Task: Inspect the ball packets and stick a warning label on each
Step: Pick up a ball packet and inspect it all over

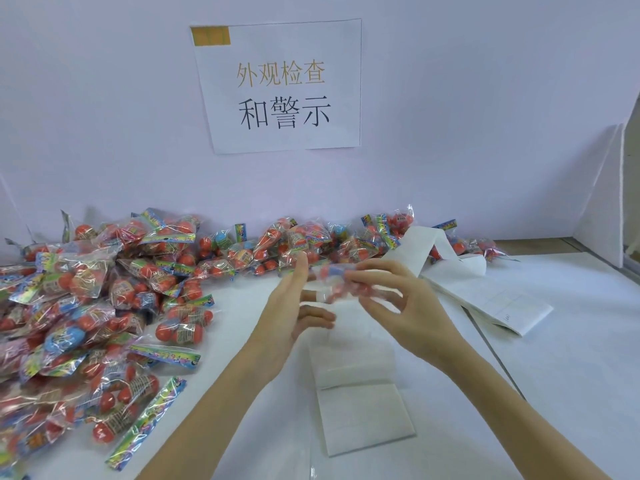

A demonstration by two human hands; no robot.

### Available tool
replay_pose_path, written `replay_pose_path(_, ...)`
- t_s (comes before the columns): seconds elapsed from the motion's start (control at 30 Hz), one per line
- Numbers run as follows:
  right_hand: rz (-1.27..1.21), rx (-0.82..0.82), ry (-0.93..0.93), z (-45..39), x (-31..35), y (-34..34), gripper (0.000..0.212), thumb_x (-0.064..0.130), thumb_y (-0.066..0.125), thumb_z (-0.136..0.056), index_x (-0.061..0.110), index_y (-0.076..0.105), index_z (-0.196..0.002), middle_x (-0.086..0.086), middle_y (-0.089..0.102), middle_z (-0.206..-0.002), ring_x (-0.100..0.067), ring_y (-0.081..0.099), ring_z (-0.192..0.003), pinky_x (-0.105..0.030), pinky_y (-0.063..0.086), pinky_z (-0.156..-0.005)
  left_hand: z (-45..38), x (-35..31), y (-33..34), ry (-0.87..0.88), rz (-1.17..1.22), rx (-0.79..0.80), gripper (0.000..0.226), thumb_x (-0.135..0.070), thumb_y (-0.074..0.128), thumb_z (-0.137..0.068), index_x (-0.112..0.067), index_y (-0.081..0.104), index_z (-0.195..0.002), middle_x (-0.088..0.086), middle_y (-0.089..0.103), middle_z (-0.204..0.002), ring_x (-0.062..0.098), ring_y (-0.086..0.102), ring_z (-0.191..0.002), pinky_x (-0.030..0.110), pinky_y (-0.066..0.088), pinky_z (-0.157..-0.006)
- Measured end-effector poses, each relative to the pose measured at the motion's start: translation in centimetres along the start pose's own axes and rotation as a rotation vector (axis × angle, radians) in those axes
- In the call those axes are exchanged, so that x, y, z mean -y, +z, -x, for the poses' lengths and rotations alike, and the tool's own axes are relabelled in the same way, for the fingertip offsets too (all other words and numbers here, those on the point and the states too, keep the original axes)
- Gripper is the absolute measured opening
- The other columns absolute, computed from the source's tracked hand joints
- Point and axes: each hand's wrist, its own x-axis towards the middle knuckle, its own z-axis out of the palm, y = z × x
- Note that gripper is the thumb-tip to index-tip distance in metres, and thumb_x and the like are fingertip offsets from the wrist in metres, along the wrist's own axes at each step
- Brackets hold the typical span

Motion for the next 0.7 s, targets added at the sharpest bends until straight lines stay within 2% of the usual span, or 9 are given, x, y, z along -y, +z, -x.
replay_pose_path(0.03,0.044,0.049,-0.038,0.11,-0.01,0.20,0.046,-0.014,0.062,-0.093,0.019,0.077,-0.121,0.005,0.061,-0.136,-0.014,0.063,-0.120,-0.021,0.052,-0.100,0.02,0.03,-0.03,-0.037,0.080,0.059,0.064,-0.064,0.068,-0.084,-0.012,0.069,-0.121,0.018,0.076,-0.101,0.031,0.075,-0.080,0.037,0.065,-0.076)
replay_pose_path(0.1,0.020,0.077,-0.044,0.17,0.23,0.56,0.058,-0.019,0.053,-0.090,0.021,0.075,-0.125,0.010,0.056,-0.143,-0.011,0.060,-0.124,-0.021,0.051,-0.100,-0.05,0.39,-0.08,0.019,0.094,0.039,0.050,-0.036,0.077,-0.090,-0.010,0.062,-0.129,0.019,0.078,-0.104,0.033,0.078,-0.089,0.037,0.064,-0.083)
replay_pose_path(0.13,-0.036,0.048,-0.028,0.15,0.33,0.69,0.058,-0.018,0.052,-0.092,0.023,0.073,-0.127,0.011,0.054,-0.145,-0.011,0.060,-0.125,-0.022,0.053,-0.099,-0.11,0.59,-0.18,0.064,0.081,0.008,0.045,-0.025,0.077,-0.091,-0.012,0.060,-0.131,0.018,0.078,-0.105,0.031,0.078,-0.089,0.036,0.063,-0.085)
replay_pose_path(0.2,-0.133,-0.068,0.026,0.05,0.22,0.91,0.043,-0.004,0.061,-0.099,0.027,0.067,-0.130,0.011,0.056,-0.141,-0.013,0.066,-0.120,-0.025,0.057,-0.093,-0.19,0.77,-0.36,0.122,0.077,-0.003,0.040,-0.016,0.077,-0.092,-0.016,0.062,-0.130,0.015,0.078,-0.106,0.028,0.078,-0.090,0.033,0.062,-0.086)
replay_pose_path(0.27,-0.191,-0.104,0.161,-0.12,0.15,0.88,0.033,0.016,0.071,-0.099,0.026,0.063,-0.129,0.011,0.068,-0.123,-0.013,0.073,-0.107,-0.023,0.059,-0.085,-0.02,0.53,-0.30,0.186,0.067,0.025,0.039,-0.015,0.079,-0.091,-0.019,0.066,-0.127,0.013,0.077,-0.107,0.026,0.077,-0.095,0.030,0.061,-0.086)
replay_pose_path(0.37,-0.326,-0.019,0.366,-0.31,-0.14,0.79,0.026,0.022,0.068,-0.100,0.011,0.068,-0.124,-0.007,0.079,-0.100,-0.027,0.078,-0.088,-0.029,0.063,-0.078,0.20,0.24,-0.10,0.245,0.031,0.074,0.039,-0.017,0.080,-0.090,-0.021,0.068,-0.128,0.010,0.078,-0.111,0.024,0.077,-0.098,0.029,0.061,-0.087)
replay_pose_path(0.47,-0.399,-0.012,0.370,-0.23,-0.29,0.75,0.020,0.017,0.063,-0.104,0.007,0.073,-0.117,-0.013,0.079,-0.098,-0.032,0.078,-0.087,-0.031,0.063,-0.077,0.17,0.26,-0.12,0.232,0.040,0.074,0.048,-0.026,0.081,-0.085,-0.021,0.068,-0.131,0.011,0.078,-0.112,0.028,0.077,-0.098,0.030,0.061,-0.088)
replay_pose_path(0.6,-0.453,-0.036,0.381,-0.19,-0.36,0.78,0.020,0.013,0.063,-0.103,0.007,0.074,-0.118,-0.015,0.078,-0.101,-0.032,0.077,-0.089,-0.029,0.062,-0.079,0.02,0.25,-0.41,0.202,0.078,0.096,0.048,-0.023,0.077,-0.087,-0.021,0.068,-0.133,0.012,0.079,-0.110,0.025,0.078,-0.093,0.027,0.061,-0.083)
replay_pose_path(0.7,-0.463,-0.090,0.390,-0.15,-0.29,0.96,0.019,0.014,0.070,-0.099,0.011,0.074,-0.117,-0.016,0.077,-0.098,-0.027,0.077,-0.085,-0.026,0.061,-0.076,-0.01,0.58,-0.22,0.257,-0.076,-0.019,0.040,-0.023,0.078,-0.091,-0.029,0.068,-0.130,0.002,0.078,-0.111,0.018,0.076,-0.094,0.022,0.059,-0.080)
